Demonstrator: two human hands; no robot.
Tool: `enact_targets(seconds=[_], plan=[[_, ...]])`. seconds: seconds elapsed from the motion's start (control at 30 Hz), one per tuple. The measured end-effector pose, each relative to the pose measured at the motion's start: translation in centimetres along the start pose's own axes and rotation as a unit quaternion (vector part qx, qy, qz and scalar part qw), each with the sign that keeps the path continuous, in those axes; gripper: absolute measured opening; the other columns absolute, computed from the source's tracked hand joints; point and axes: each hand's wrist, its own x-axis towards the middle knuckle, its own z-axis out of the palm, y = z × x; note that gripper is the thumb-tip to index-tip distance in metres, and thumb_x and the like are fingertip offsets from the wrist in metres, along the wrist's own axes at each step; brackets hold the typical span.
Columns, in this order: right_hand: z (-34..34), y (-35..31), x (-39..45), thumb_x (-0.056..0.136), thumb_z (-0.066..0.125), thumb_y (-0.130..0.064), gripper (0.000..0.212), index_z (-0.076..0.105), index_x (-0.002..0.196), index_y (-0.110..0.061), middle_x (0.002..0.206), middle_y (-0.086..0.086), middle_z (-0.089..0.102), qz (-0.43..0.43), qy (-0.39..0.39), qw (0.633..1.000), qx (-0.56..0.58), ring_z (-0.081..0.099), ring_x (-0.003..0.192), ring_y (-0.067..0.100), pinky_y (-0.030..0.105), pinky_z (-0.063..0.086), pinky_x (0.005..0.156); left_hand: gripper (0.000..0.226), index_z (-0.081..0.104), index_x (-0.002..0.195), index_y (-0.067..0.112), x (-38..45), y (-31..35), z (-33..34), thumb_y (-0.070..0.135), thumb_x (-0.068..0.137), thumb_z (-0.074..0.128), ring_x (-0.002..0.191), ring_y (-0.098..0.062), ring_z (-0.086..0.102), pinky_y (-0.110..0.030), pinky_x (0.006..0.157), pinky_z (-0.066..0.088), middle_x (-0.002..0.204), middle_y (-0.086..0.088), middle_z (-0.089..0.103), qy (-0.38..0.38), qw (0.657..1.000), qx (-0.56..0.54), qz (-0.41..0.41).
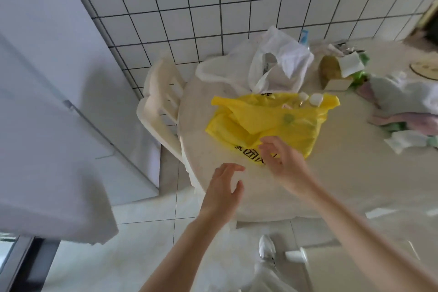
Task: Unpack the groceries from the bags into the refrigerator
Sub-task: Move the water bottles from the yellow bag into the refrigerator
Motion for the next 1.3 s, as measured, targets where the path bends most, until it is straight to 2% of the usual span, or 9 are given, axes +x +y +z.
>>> enact_targets(seconds=[0.2,0.33,0.43,0.53,0.8,0.9,1.0,1.17,1.3], plan=[[-7.9,4.6,7.6,0.093,0.058,-0.02,0.031,0.057,0.123,-0.013,0.126,0.002,0.057,-0.072,0.017,0.986,-0.149,0.046,0.121,0.023,0.03,0.035,0.099,0.037,0.059,0.12,0.014,11.4,4.3,3.0,0.004,0.085,0.06,0.116,-0.014,0.048,-0.005,0.095,0.029,0.123,0.002,0.055,0.053,0.995,0.061,0.063],[-10.5,7.4,12.1,0.086,0.067,-0.019,0.037,0.059,0.12,-0.007,0.119,0.009,0.058,-0.123,0.013,0.959,-0.253,0.044,0.118,0.037,0.044,0.038,0.102,0.045,0.054,0.128,0.01,17.0,6.2,3.6,0.006,0.084,0.062,0.125,-0.019,0.042,-0.017,0.103,0.032,0.13,-0.003,0.054,0.09,0.978,0.137,0.132],[-11.0,8.8,14.4,0.088,0.065,-0.03,0.042,0.058,0.123,-0.007,0.123,0.009,0.056,-0.096,-0.046,0.953,-0.284,0.039,0.123,0.039,0.046,0.036,0.104,0.063,0.036,0.146,0.012,19.6,5.7,4.3,0.026,0.09,0.061,0.145,-0.025,0.023,-0.039,0.117,0.025,0.144,-0.002,0.047,-0.001,0.957,0.255,0.138],[-10.8,9.6,15.3,0.086,0.069,-0.026,0.027,0.068,0.106,-0.007,0.119,0.01,0.061,-0.124,-0.065,0.945,-0.295,0.045,0.118,0.04,0.049,0.04,0.101,0.06,0.035,0.146,0.019,20.7,5.2,4.6,0.041,0.094,0.054,0.143,-0.019,0.028,-0.038,0.121,0.008,0.135,0.0,0.055,-0.099,0.924,0.354,0.104],[-11.3,8.9,14.4,0.095,0.052,-0.032,0.022,0.054,0.107,-0.014,0.1,0.001,0.064,-0.137,-0.114,0.968,-0.179,0.061,0.086,0.02,0.036,0.05,0.072,0.018,0.065,0.109,0.013,19.5,6.3,2.0,0.018,0.094,0.055,0.079,-0.019,0.058,-0.029,0.058,0.043,0.103,0.001,0.061,-0.054,0.962,0.206,0.17],[-11.3,9.3,13.6,0.09,0.054,-0.049,0.049,0.046,0.128,-0.019,0.114,-0.004,0.061,-0.127,-0.143,0.954,-0.229,0.057,0.101,0.019,0.037,0.05,0.084,0.016,0.066,0.102,0.016,19.1,6.1,1.7,0.018,0.089,0.058,0.071,-0.011,0.05,-0.021,0.054,0.036,0.093,0.005,0.058,-0.05,0.964,0.171,0.198],[-11.4,10.1,13.3,0.086,0.045,-0.063,0.055,0.063,0.108,-0.017,0.095,-0.002,0.062,-0.166,-0.107,0.925,-0.323,0.057,0.09,0.025,0.043,0.052,0.079,0.02,0.066,0.1,0.019,18.7,5.6,1.7,0.028,0.091,0.05,0.068,-0.009,0.052,-0.023,0.05,0.041,0.089,0.008,0.056,-0.064,0.961,0.168,0.208],[-12.2,12.0,11.5,0.089,0.061,-0.033,0.022,0.06,0.081,-0.013,0.084,0.0,0.055,-0.234,-0.064,0.939,-0.243,0.054,0.081,0.021,0.03,0.05,0.07,0.026,0.07,0.103,0.027,17.5,3.8,2.5,0.033,0.092,0.047,0.068,-0.013,0.059,-0.023,0.047,0.046,0.093,0.009,0.061,-0.12,0.952,0.185,0.214],[-11.4,14.7,10.0,0.091,0.056,-0.035,0.029,0.064,0.072,-0.014,0.075,0.0,0.056,-0.259,-0.05,0.927,-0.267,0.056,0.074,0.021,0.032,0.048,0.079,0.028,0.075,0.092,0.026,16.5,0.5,4.0,0.032,0.088,0.048,0.064,-0.016,0.063,-0.021,0.051,0.047,0.093,0.007,0.066,-0.135,0.946,0.239,0.171]])
